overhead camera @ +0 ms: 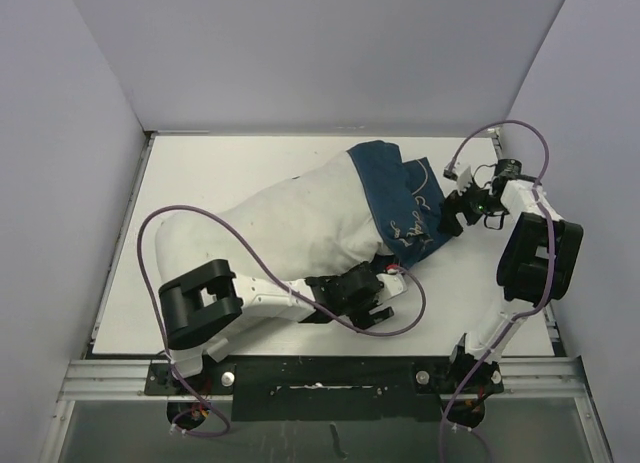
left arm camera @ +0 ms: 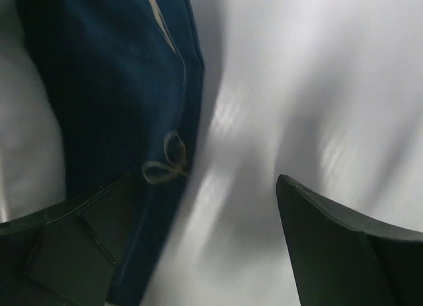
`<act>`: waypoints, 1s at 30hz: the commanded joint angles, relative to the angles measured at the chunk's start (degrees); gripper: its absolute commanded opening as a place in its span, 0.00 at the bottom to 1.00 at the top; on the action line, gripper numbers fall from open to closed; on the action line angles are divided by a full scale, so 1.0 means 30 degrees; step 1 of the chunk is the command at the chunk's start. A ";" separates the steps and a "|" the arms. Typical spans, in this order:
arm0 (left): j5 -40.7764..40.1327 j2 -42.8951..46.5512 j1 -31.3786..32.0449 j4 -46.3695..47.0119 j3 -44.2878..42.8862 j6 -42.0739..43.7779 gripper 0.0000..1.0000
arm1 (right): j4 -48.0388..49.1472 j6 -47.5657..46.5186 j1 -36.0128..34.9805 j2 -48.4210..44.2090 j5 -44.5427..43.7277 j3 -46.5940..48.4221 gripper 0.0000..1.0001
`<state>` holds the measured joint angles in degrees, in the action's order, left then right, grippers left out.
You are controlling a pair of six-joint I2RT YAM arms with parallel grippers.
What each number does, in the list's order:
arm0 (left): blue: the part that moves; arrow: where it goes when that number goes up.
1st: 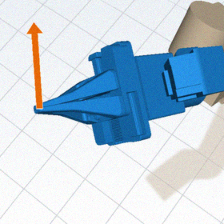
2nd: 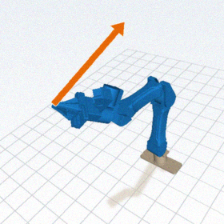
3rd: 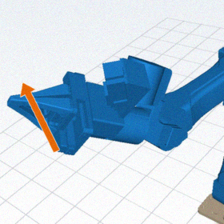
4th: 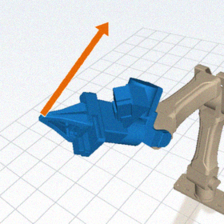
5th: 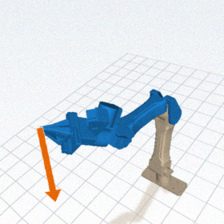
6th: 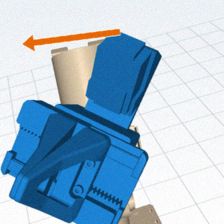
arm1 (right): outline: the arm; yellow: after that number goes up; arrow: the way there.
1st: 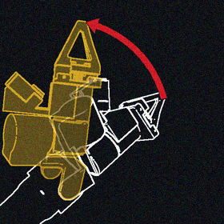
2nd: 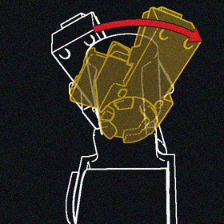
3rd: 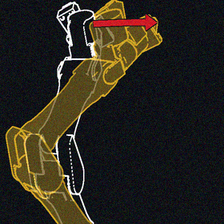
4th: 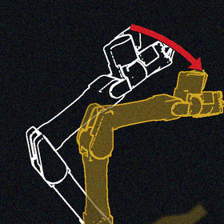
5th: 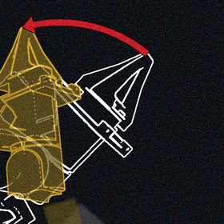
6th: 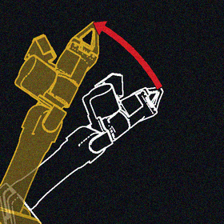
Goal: Put the pillow into the pillowcase
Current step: Stuff the pillow into the pillowcase.
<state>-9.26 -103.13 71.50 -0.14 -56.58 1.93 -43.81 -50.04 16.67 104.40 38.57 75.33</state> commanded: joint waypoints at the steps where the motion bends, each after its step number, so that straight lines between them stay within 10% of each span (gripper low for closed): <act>1: -0.2742 -0.1588 -0.0233 0.0444 -0.2022 0.0520 0.84 | 0.1667 -0.0612 -0.1156 0.0992 -0.1579 0.1098 0.98; 4: -0.3682 -0.2358 -0.0401 0.0729 -0.2160 0.0371 0.74 | 0.2501 -0.0210 -0.1495 0.1666 -0.2332 0.1096 0.97; 7: -0.4317 -0.3018 -0.0841 0.0221 -0.2320 0.0118 0.39 | 0.2641 -0.0166 -0.1423 0.2071 -0.2469 0.1074 0.81; 10: -0.4580 -0.3065 -0.1319 -0.0998 -0.2132 -0.0271 0.00 | 0.2605 -0.0274 -0.0780 0.1362 -0.2445 0.0491 0.32; 13: -0.4882 -0.1595 -0.1520 -0.3056 -0.1399 -0.0892 0.00 | 0.3873 0.0632 0.0867 -0.0354 -0.3085 -0.0534 0.00; 23: -0.3187 0.3920 -0.1569 -0.8894 0.0264 -0.3519 0.00 | 0.5687 0.2388 0.4848 -0.2924 -0.5356 -0.2361 0.00; 28: -0.2664 0.4407 -0.1512 -1.1935 -0.0527 -0.4977 0.04 | 0.3305 0.1626 0.4942 -0.4710 -0.2652 -0.2090 0.37; 30: -0.2548 0.4809 -0.1511 -1.2733 -0.0845 -0.5674 0.31 | 0.1556 0.0950 0.4767 -0.5778 -0.0836 -0.1614 0.55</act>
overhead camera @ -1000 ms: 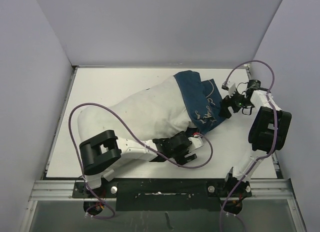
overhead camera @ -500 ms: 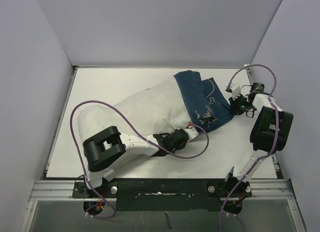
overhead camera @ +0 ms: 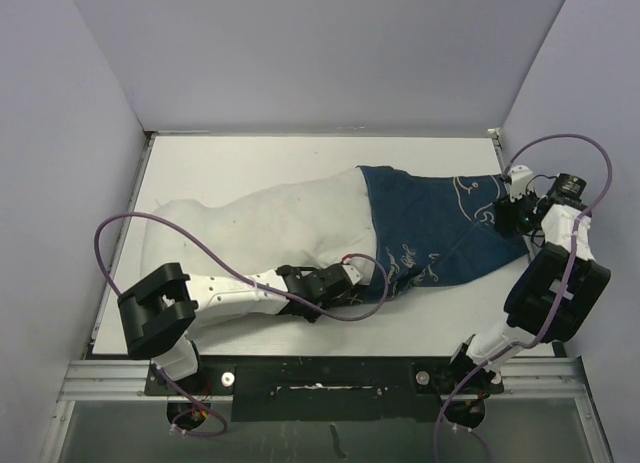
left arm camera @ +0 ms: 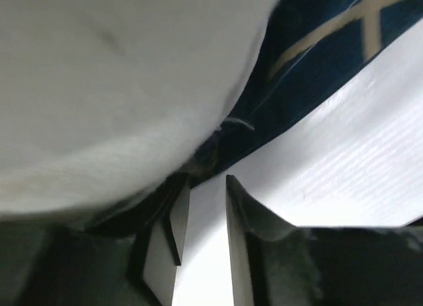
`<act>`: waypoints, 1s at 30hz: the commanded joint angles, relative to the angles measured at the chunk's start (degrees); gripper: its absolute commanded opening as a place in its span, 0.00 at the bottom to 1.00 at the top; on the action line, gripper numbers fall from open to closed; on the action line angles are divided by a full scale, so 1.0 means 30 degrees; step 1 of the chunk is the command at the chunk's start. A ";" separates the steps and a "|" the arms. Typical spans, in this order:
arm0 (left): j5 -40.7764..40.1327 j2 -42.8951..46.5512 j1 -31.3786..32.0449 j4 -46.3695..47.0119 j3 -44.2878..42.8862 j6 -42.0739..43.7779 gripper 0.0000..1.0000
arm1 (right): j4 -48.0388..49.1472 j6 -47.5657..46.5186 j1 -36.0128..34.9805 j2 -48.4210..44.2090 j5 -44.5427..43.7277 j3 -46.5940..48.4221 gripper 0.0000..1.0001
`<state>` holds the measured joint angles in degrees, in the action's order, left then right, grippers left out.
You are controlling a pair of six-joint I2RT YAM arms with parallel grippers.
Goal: Put the pillow into the pillowcase
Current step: Stuff the pillow into the pillowcase.
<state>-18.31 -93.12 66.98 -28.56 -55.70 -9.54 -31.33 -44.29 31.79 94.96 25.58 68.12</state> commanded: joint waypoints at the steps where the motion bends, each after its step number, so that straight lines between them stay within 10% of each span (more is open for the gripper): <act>1: 0.0802 0.1801 -0.0017 -0.3571 -0.1327 -0.2022 0.38 | -0.3726 -0.1645 -0.0400 -0.3159 0.4734 0.1168 0.64; 5: 0.3529 0.3806 0.0027 -0.3815 -0.2045 -0.2350 0.50 | -0.7709 -0.3530 -0.1261 -0.4985 1.0449 0.2605 0.98; 9: 0.6570 0.6462 -0.0245 -0.3598 -0.3043 -0.2455 0.56 | -0.7450 -0.0723 -0.4565 -0.5857 1.3205 0.2631 0.98; 13: 0.9585 0.8711 -0.1864 -0.3045 -0.3906 -0.2617 0.66 | -0.4060 0.4430 -0.9589 -0.5272 1.0295 0.2827 0.98; 22: 1.2119 0.6791 -1.2640 -0.1350 -0.6755 -0.2269 0.75 | -0.2238 1.0838 -1.4265 0.0581 0.2367 0.7896 0.95; 30: 0.8509 -0.0473 -1.3760 -0.2349 -1.2921 -0.0226 0.78 | -0.2405 1.1280 -1.5807 0.4425 -0.2082 1.0892 0.82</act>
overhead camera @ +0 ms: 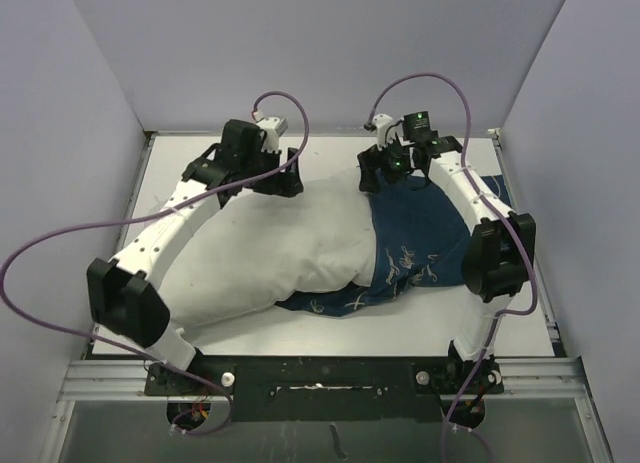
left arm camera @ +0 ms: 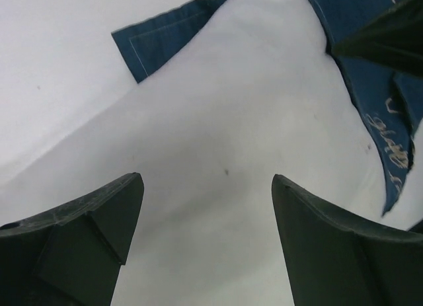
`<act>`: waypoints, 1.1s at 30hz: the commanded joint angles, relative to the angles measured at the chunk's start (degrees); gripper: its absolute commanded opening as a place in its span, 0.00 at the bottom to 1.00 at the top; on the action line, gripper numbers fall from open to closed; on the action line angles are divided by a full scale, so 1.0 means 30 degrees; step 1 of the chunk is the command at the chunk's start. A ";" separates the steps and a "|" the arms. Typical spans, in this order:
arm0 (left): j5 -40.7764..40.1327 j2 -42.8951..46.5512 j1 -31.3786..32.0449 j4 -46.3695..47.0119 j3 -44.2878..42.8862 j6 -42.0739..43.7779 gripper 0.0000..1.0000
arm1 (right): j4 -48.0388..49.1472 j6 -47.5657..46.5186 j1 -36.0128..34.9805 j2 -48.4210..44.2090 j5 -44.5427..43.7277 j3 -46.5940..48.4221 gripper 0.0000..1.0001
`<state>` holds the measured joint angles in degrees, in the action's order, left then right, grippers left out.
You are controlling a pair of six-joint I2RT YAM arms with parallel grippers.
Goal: Put the pillow into the pillowcase
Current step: Stuff the pillow into the pillowcase.
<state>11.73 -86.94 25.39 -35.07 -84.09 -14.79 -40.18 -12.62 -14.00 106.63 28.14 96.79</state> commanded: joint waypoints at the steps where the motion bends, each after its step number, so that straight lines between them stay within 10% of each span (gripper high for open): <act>1: -0.1747 -0.3331 0.0171 -0.0612 -0.4117 0.2009 0.78 | 0.0586 0.0604 -0.0595 0.0838 -0.3195 0.1470 0.80; 6: -0.1335 -0.5887 0.0451 -0.1659 -0.5238 0.3893 0.79 | 0.0585 0.0209 -0.0644 0.2129 -0.3702 0.2317 0.69; 11: -0.0157 -0.6998 0.0471 -0.2347 -0.4832 0.4271 0.76 | 0.0422 -0.0278 -0.0706 0.2476 -0.4404 0.3122 0.25; 15: 0.1580 -0.7102 0.0446 -0.1837 -0.4018 0.4133 0.48 | -0.0143 -0.0688 -0.0673 0.2538 -0.3977 0.3697 0.02; 22: 0.5985 -0.6954 0.0884 -0.0531 -0.3483 0.4368 0.01 | -0.0201 -0.2071 -0.0465 0.1293 0.1268 0.3666 0.00; 33: 1.0070 -0.4995 0.1986 0.5777 -0.0167 0.5199 0.00 | -0.1852 -0.1754 0.1115 0.0896 0.8226 0.4049 0.00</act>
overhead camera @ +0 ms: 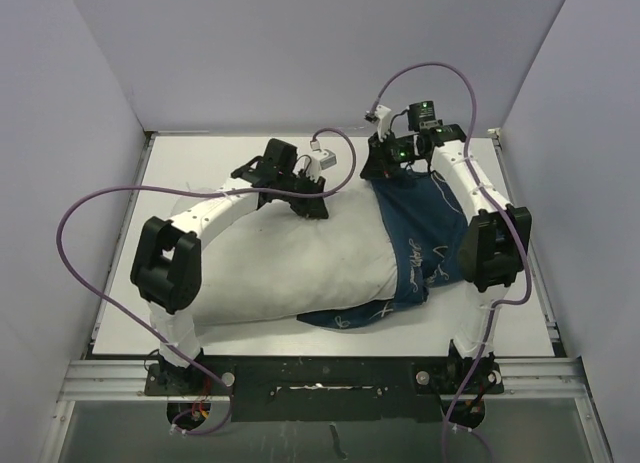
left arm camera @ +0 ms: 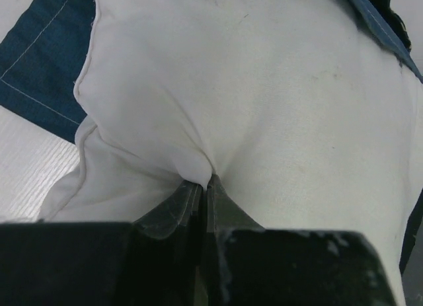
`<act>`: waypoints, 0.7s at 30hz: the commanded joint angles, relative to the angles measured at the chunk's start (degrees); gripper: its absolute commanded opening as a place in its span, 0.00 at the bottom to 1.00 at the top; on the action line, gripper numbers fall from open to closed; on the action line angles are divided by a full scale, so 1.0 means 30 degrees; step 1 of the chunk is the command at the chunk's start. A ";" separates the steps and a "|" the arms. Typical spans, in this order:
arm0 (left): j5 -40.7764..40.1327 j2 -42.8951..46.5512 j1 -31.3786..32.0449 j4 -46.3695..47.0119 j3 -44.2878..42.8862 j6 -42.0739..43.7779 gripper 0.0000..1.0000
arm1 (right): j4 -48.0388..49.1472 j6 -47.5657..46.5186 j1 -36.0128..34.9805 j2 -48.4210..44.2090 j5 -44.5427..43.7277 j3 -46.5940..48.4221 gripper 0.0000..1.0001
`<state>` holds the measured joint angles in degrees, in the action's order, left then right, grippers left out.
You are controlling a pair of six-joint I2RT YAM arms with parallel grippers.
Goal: Put the pillow into the pillowcase
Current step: Stuff the pillow into the pillowcase.
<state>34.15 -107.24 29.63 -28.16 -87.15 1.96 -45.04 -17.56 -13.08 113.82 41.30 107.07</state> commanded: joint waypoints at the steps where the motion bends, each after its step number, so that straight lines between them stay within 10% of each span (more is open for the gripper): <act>1: 0.2522 0.1936 0.0717 0.3928 0.1177 -0.0516 0.00 | -0.0784 -0.0304 0.0840 -0.1448 0.4420 0.0784 0.00; 10: -0.0849 0.3434 0.1250 0.3693 0.1511 -0.2381 0.00 | -0.3575 -0.2284 -0.0241 -0.2952 0.8058 0.1516 0.00; 21: -0.2294 0.8888 0.2565 0.8612 0.7229 0.0411 0.00 | -0.1753 -0.0694 0.2536 -0.1372 0.4048 0.3324 0.00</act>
<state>26.00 -87.26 34.79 -10.87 -68.10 -0.80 -53.19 -17.98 -6.20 110.45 52.21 114.30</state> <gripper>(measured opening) 0.019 0.023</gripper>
